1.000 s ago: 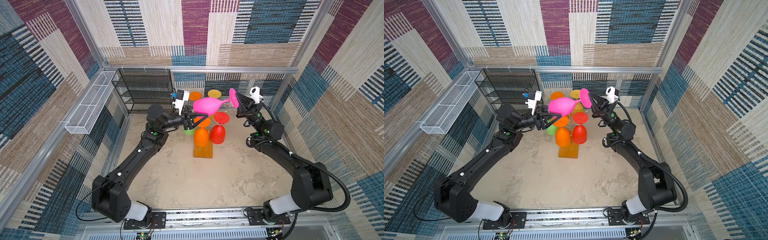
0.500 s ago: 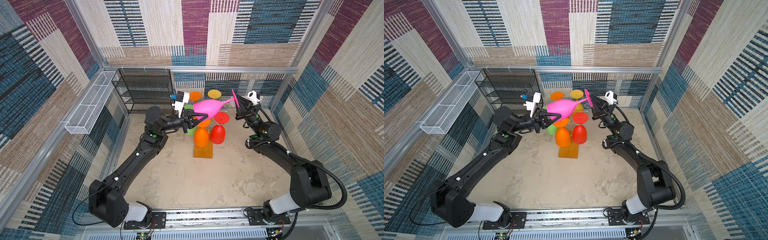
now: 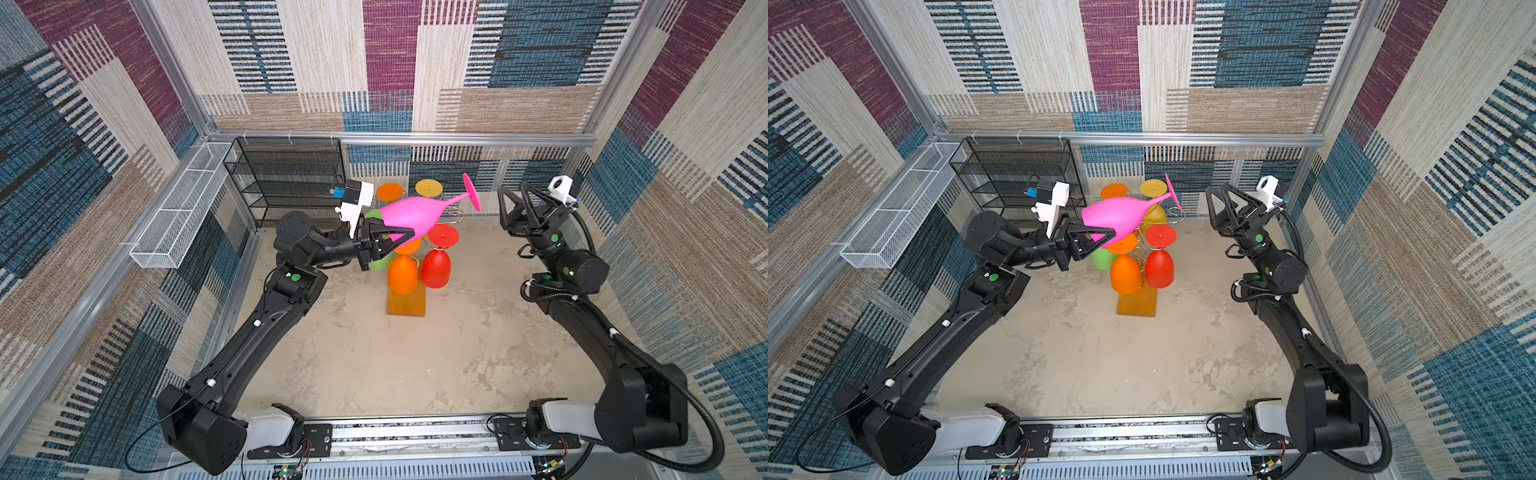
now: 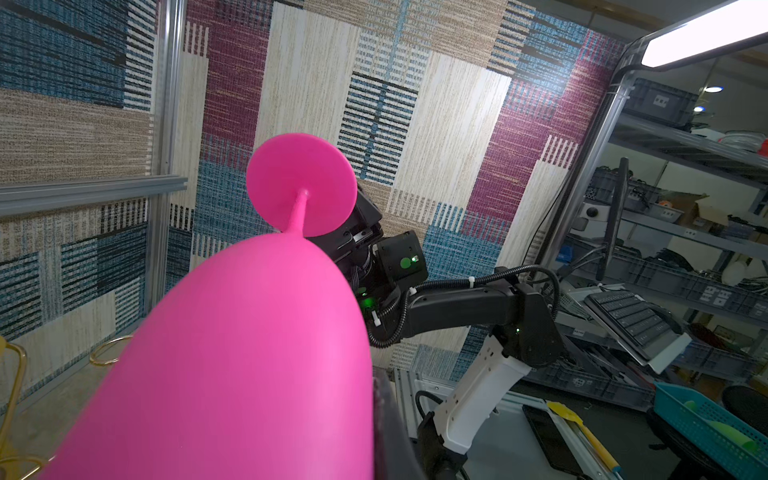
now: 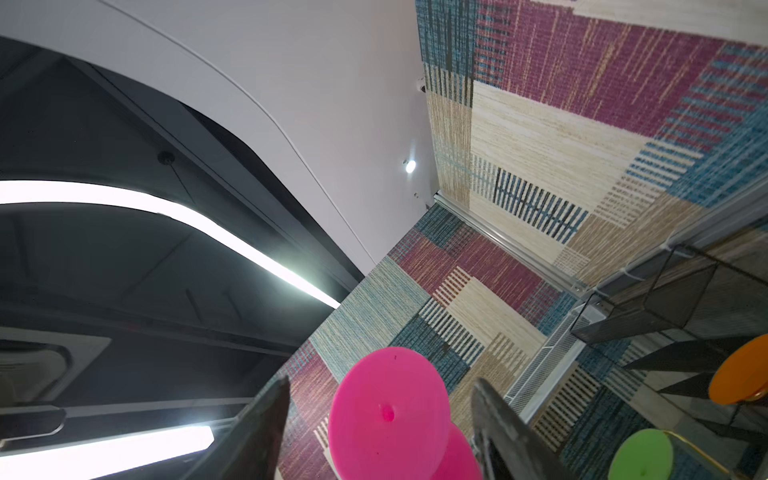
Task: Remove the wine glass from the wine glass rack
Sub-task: 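Open the right gripper and withdraw it while the left gripper holds the glass, then lower the magenta glass upright onto the table with the left gripper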
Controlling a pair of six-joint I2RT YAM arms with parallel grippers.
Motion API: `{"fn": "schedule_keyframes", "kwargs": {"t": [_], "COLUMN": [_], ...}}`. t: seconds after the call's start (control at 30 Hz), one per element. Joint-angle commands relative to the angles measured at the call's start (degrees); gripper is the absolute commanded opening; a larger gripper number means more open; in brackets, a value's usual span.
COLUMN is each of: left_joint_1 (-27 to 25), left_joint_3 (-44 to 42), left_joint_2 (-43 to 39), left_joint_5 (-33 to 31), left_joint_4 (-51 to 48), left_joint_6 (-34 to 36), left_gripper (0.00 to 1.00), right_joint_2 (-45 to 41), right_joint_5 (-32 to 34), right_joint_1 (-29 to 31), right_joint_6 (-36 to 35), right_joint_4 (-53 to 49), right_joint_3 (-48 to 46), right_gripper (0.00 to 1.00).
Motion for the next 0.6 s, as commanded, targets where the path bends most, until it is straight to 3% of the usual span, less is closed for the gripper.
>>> {"fn": "schedule_keyframes", "kwargs": {"t": [0.0,0.07,0.17,0.37,0.57], "left_joint_1": [-2.63,-4.74,-8.95,-20.73,-29.33], "left_joint_3": [4.88,8.05,13.72,27.75,35.53], "left_joint_2": [-0.98,-0.85,0.67,8.31,17.0], "left_joint_5": [-4.03,-6.27,-10.75,-33.5,-49.71], "left_joint_4": [-21.55,-30.97,-44.94,-74.29,-93.04], "left_joint_6": [17.36,23.76,33.24,51.07,55.39], "left_gripper": [0.0,0.0,0.0,0.0,0.0], "right_joint_2": [-7.08,-10.93,-15.56,-17.71,-17.79], "right_joint_5": [-1.34,4.04,13.66,23.98,28.58], "right_joint_1": [-0.43,-0.53,-0.52,-1.17,-2.35], "right_joint_6": [-29.42,-40.72,-50.16,-58.9,-64.55], "right_joint_4": [-30.5,-43.21,-55.42,-68.98,-74.02], "right_joint_3": [5.56,8.08,10.29,14.01,15.08], "right_gripper": [0.75,0.76,0.8,0.8,0.8]}}
